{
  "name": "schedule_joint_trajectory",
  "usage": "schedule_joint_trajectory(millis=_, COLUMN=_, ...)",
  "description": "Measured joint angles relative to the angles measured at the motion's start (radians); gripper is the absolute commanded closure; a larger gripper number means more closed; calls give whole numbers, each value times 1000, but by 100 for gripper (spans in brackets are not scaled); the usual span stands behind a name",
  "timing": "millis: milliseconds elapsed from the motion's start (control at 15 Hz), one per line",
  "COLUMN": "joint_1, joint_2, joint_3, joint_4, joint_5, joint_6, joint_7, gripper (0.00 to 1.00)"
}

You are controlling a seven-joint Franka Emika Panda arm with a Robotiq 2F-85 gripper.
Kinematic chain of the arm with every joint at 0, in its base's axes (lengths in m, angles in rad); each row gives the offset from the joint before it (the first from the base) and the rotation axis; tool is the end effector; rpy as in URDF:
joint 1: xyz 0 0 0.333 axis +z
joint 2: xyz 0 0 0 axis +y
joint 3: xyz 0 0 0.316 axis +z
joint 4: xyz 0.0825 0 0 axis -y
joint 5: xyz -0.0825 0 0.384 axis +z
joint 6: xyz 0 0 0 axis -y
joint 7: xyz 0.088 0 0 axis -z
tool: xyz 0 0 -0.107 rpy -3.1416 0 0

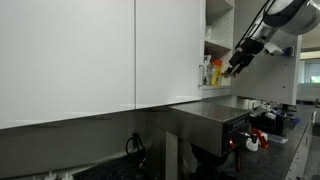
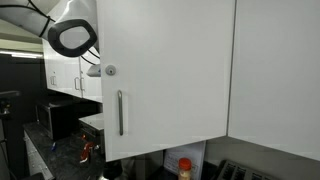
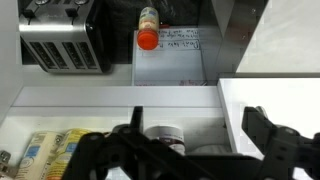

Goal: Open the right door on the third upper cabinet from the left, remove the container of sugar from the cabinet and place it on top of the coffeemaker

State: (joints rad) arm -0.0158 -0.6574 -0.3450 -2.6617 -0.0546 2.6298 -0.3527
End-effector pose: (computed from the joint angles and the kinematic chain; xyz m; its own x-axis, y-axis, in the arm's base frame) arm 0.3679 -0.1458 0.4971 0.8145 0.0426 0.5786 0.0209 -0.9988 0.0440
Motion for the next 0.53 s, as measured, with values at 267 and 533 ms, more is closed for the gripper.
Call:
schedule_joint_trajectory(millis=267, joint_1=44, joint_2=46, joint_3=-65, joint_4=19, joint_5=43, joint_6=42, joint_7=-89, gripper=0)
schedule_joint_trajectory(millis=533, joint_1=73, joint_2=107, joint_3=-84, joint_4=51, joint_5=59, joint_6=53, joint_7=-123, gripper=0)
